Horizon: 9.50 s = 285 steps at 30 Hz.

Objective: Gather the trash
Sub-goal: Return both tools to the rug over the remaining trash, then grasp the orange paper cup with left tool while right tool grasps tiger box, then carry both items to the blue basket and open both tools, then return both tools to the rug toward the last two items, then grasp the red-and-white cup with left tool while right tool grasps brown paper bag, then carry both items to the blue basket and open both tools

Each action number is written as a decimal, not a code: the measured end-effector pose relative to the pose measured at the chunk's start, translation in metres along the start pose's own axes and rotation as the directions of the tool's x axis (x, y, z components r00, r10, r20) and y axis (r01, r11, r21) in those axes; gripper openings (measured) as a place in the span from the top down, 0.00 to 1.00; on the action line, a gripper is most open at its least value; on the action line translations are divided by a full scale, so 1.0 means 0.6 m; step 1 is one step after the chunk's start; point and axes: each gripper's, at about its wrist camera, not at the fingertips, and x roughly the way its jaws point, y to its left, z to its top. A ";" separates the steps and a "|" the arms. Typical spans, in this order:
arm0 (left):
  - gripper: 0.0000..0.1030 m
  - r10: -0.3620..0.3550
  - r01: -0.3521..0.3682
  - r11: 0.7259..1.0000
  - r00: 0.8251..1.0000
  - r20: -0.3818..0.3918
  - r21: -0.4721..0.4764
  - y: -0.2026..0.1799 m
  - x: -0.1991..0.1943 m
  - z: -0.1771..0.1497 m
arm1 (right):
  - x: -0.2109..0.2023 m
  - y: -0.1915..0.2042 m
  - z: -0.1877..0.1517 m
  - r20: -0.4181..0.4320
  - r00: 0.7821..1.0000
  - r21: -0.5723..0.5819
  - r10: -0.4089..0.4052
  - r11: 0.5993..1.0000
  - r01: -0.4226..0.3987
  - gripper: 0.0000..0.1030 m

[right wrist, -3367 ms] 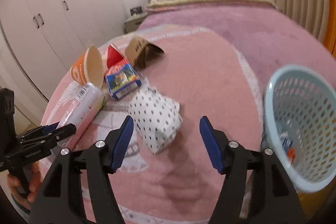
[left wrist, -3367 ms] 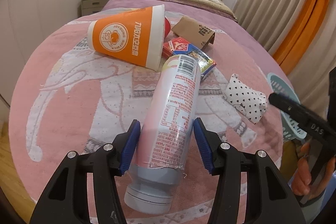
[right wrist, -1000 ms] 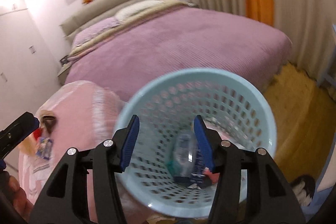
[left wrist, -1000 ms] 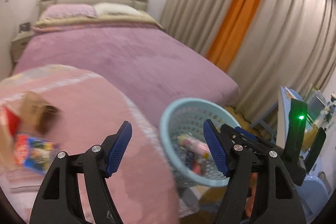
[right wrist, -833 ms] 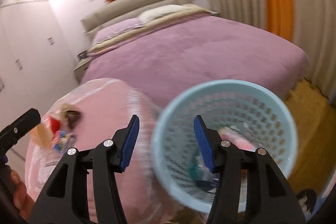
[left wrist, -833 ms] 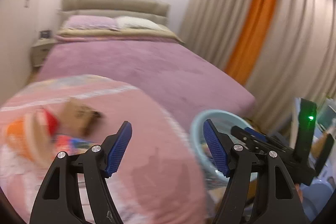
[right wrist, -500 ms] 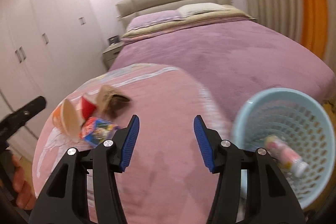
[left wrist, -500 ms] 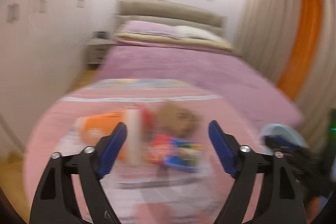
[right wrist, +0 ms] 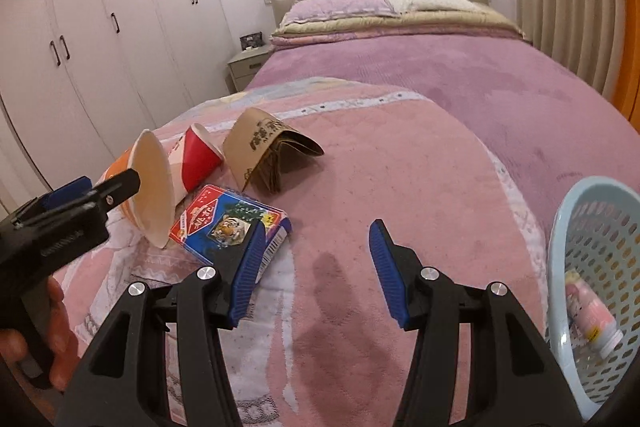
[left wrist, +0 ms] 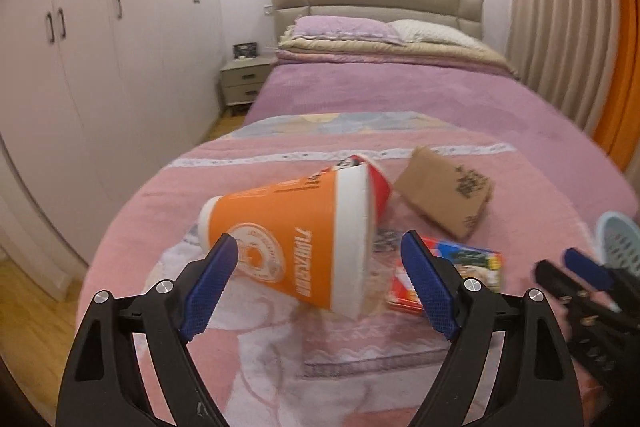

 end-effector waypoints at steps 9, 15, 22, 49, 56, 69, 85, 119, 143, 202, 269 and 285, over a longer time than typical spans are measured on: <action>0.49 0.002 0.000 1.000 0.999 -0.038 0.030 0.035 -0.004 -0.030 | -0.004 -0.008 -0.004 0.008 0.999 0.014 0.047 0.999 -0.047 0.51; 0.49 -0.027 0.026 0.999 0.999 -0.029 -0.033 0.104 -0.042 -0.048 | -0.004 -0.003 -0.002 0.011 0.999 0.002 0.045 0.999 -0.045 0.51; 0.28 -0.227 0.223 0.973 0.971 -0.076 -0.060 0.149 -0.054 -0.064 | -0.006 0.000 -0.003 0.017 0.999 -0.009 0.030 0.999 -0.030 0.51; 0.35 -0.298 0.254 0.916 0.949 -0.105 -0.309 0.143 0.061 -0.064 | 0.000 0.017 -0.004 -0.013 0.999 -0.072 0.053 0.996 -0.054 0.44; 0.48 -0.277 0.264 0.930 0.961 -0.015 -0.257 0.134 0.032 -0.072 | 0.041 0.040 0.023 -0.156 0.973 -0.085 0.170 0.979 -0.185 0.44; 0.48 -0.328 0.307 0.890 0.945 -0.006 -0.338 0.159 0.038 -0.077 | 0.070 0.072 0.015 -0.245 0.943 -0.105 0.223 0.961 -0.255 0.44; 0.48 -0.322 0.302 0.894 0.947 -0.006 -0.331 0.164 0.038 -0.077 | 0.063 0.172 -0.018 -0.239 0.966 -0.325 0.095 0.930 -0.171 0.22; 0.61 -0.660 0.658 0.751 0.751 0.019 0.063 -0.213 -0.117 0.034 | -0.240 -0.175 0.020 0.185 0.951 0.129 -0.247 0.966 0.225 0.42; 0.45 -0.723 0.736 0.671 0.676 -0.139 0.092 -0.346 -0.045 -0.008 | -0.214 -0.344 -0.045 -0.032 0.918 0.354 -0.395 0.855 0.380 0.36; 0.29 -0.463 0.422 0.850 0.884 -0.064 -0.314 0.122 0.179 0.044 | 0.070 0.059 0.070 -0.069 0.998 -0.159 0.012 0.987 -0.023 0.70; 0.86 -0.414 0.419 0.892 0.908 -0.063 0.167 -0.066 0.083 0.076 | -0.004 -0.007 0.047 0.169 0.985 0.016 0.023 1.000 -0.026 0.68; 0.84 -0.717 0.718 0.667 0.691 -0.088 0.200 -0.266 -0.066 0.057 | -0.225 -0.185 0.009 0.240 0.928 0.294 -0.283 0.933 0.209 0.69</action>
